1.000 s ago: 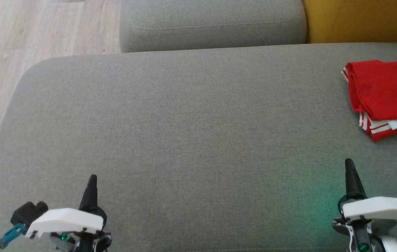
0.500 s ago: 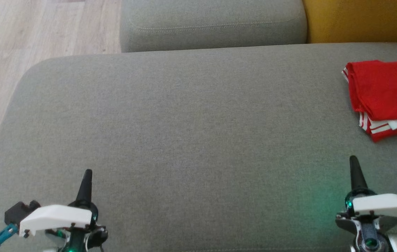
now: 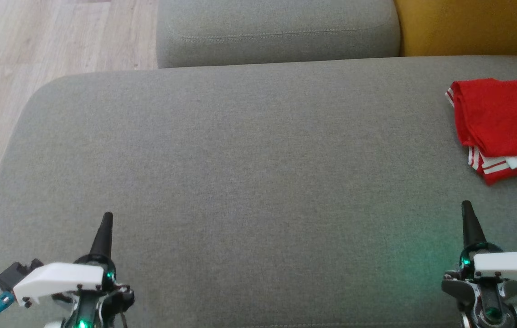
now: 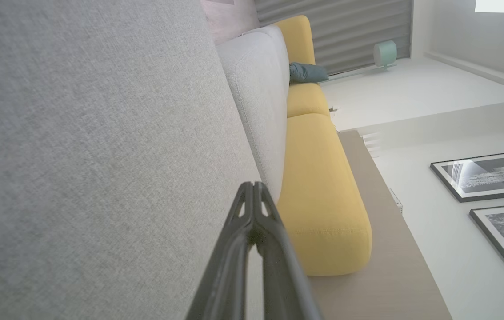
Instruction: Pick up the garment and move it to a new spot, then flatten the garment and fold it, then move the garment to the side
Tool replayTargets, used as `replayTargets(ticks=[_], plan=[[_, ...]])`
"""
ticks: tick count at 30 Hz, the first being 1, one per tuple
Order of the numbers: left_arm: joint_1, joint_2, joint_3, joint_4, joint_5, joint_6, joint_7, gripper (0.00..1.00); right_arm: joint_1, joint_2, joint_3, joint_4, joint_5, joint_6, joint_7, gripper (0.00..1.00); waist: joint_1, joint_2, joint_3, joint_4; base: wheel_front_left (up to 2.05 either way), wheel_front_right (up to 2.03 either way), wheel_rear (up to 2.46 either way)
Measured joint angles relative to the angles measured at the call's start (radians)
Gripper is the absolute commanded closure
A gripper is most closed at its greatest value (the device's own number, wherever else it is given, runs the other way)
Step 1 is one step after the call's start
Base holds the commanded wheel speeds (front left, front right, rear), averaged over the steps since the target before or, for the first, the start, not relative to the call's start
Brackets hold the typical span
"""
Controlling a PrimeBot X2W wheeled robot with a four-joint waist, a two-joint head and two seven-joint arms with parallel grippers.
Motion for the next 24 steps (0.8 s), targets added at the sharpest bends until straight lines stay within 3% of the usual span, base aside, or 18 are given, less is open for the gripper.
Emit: replayTargets(ticks=[24], plan=[[-0.029, -0.001, 0.068, -0.010, -0.260, -0.047, 0.071, 1.00, -0.022, 0.000, -0.040, -0.016, 0.284, 0.000, 0.049, 1.00, 0.0000, 0.0000, 0.000, 0.001, 0.00, 0.00, 0.00]])
